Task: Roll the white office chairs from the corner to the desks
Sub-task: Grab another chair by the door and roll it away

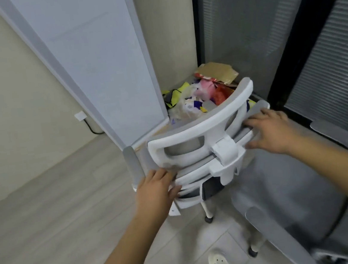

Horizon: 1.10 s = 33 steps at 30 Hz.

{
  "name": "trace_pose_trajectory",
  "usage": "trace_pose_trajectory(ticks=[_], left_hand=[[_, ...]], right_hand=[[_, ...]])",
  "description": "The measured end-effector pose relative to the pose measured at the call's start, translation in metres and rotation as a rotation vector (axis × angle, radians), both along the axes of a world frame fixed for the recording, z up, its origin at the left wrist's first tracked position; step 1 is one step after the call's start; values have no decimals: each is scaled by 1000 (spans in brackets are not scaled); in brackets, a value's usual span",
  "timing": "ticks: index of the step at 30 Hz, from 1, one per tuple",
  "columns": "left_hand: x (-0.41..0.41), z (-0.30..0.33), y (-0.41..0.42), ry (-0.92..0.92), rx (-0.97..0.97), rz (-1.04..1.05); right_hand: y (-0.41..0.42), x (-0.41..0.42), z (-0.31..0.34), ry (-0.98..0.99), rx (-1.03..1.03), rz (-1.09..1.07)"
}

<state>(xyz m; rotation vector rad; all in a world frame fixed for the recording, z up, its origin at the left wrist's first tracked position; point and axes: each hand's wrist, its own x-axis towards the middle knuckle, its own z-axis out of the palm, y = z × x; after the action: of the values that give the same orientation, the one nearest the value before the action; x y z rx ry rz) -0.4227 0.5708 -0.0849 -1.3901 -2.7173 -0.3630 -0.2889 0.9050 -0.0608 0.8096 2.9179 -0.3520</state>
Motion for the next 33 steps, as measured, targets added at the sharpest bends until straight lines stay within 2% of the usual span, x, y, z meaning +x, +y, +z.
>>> trace_pose_trajectory(ticks=[3, 8, 15, 23, 29, 33], left_hand=[[-20, -5, -7, 89, 61, -98], [-49, -3, -27, 67, 101, -198], [-112, -4, -77, 23, 120, -284], [-200, -6, -119, -194, 144, -316], [-226, -7, -147, -158, 183, -332], [-220, -10, -180, -178, 226, -312]], right_hand=[[5, -7, -4, 15, 43, 22], [-18, -2, -19, 160, 36, -29], [-101, -2, -31, 232, 12, -97], [-210, -24, -13, 267, -25, -283], [-281, -39, -17, 279, -27, -432], [-316, -32, -19, 287, -44, -445]])
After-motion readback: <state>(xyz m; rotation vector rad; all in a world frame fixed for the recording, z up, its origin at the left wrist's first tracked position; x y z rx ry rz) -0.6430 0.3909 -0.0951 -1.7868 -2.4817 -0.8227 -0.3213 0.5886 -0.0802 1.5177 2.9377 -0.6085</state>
